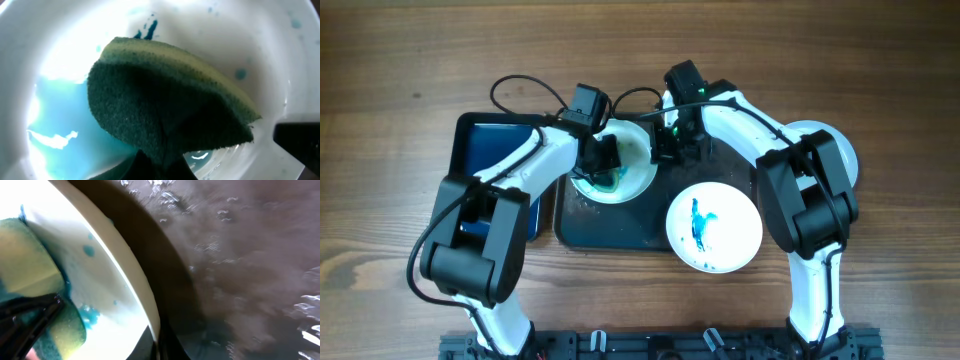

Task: Clean dirty plates on tray and stack at the side
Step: 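Scrub the held plate with the sponge in the left gripper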

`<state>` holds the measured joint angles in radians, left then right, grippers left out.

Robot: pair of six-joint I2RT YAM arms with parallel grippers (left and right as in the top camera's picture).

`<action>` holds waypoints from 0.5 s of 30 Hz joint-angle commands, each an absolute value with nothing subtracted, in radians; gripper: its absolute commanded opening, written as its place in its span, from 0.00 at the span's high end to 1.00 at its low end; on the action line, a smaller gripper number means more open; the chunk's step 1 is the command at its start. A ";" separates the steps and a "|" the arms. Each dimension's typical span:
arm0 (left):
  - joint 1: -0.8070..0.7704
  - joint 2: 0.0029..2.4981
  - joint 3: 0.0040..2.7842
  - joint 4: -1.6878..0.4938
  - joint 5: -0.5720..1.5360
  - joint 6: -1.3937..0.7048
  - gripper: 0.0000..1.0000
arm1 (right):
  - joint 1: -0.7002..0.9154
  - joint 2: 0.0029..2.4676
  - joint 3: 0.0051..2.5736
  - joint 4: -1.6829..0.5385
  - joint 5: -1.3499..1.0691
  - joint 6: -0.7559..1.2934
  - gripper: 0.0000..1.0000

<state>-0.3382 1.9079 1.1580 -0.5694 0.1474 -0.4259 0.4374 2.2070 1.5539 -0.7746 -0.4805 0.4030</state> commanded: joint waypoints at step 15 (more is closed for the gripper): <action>-0.292 1.973 1.170 -0.427 -0.229 -0.585 0.96 | 0.451 2.243 1.493 -0.723 -0.645 0.369 0.96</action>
<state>-0.3359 1.9320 1.1690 -0.4358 0.0944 -0.4824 0.4244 2.2086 1.5185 -0.6998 -0.5766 0.4007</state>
